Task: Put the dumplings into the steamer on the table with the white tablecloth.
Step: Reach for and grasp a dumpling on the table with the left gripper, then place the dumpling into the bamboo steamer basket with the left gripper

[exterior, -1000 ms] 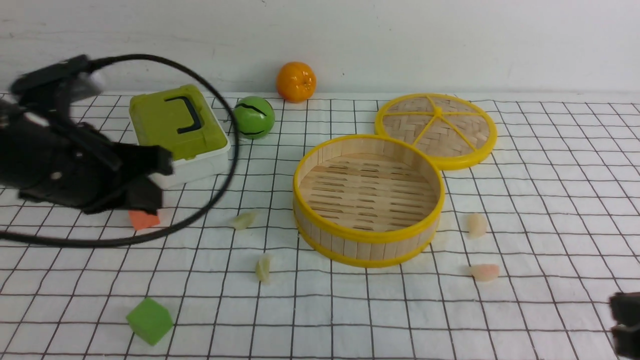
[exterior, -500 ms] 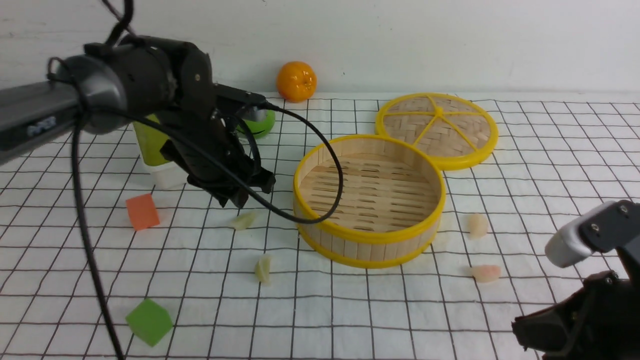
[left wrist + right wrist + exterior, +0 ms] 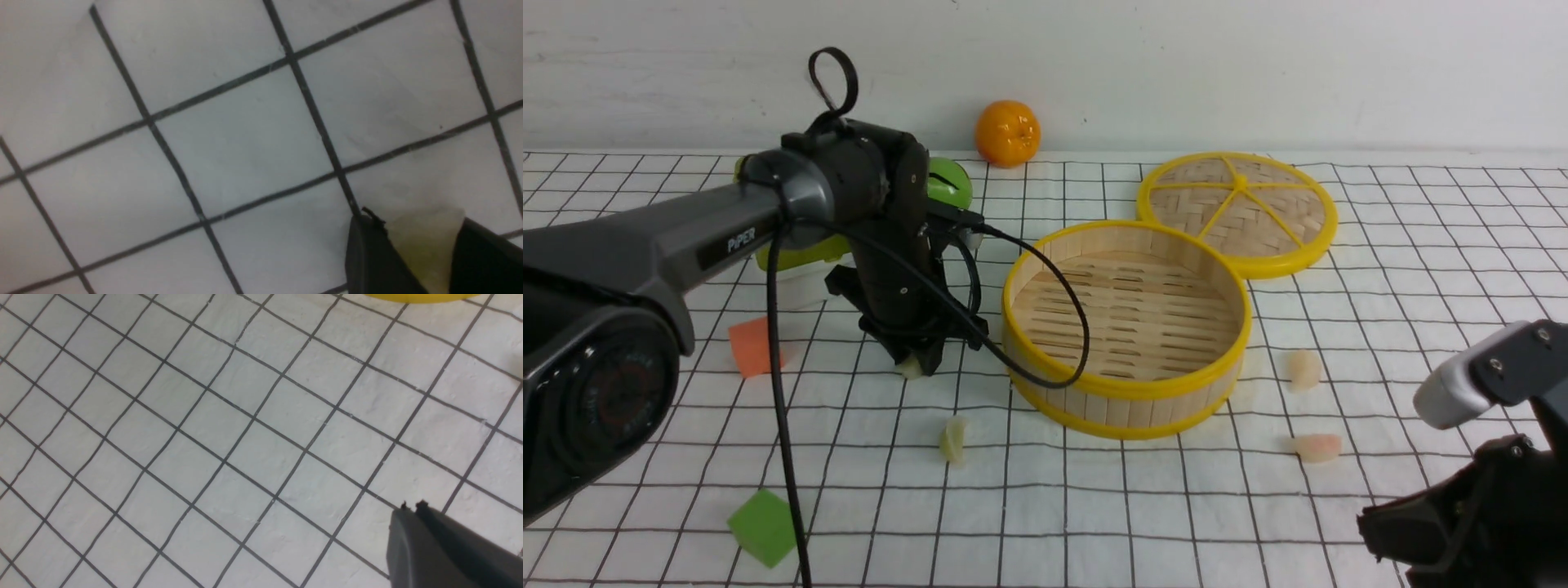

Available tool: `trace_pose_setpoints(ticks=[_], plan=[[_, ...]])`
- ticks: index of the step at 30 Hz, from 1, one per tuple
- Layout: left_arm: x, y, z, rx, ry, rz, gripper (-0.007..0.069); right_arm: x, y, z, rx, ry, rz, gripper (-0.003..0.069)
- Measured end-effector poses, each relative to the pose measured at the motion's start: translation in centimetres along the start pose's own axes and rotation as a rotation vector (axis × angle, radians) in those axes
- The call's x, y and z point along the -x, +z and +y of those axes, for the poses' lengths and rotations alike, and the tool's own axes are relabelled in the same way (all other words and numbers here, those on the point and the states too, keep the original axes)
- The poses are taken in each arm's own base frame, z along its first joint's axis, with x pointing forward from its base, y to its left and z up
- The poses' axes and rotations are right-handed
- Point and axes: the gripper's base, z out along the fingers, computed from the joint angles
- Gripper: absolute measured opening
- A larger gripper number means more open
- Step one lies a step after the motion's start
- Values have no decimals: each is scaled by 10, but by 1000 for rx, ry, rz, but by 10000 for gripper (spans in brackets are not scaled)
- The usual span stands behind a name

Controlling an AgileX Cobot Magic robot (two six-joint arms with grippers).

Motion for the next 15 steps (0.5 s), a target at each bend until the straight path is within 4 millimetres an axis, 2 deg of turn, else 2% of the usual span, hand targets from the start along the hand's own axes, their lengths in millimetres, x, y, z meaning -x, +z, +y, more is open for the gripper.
trace_pose_setpoints(ticks=[6,10,11,12,13,14,15], plan=[[2,-11,1,1,-92,9,200,0,0,0,-2,-3,-3,17],[22,-72,0,-50,-181,-129,200,1,0,-1,-7,-1,-12,20],[22,-72,-1,-57,-184,-128,200,1,0,-1,-8,0,-13,20],[31,-101,-6,-143,-237,-211,200,2,0,-1,-11,4,-22,21],[35,-114,-11,-213,-261,-248,200,2,0,-1,-11,5,-24,22],[36,-117,-14,-241,-270,-255,200,2,0,-1,-11,6,-24,22],[41,-127,-24,-344,-290,-295,200,3,0,-1,-11,10,-29,25]])
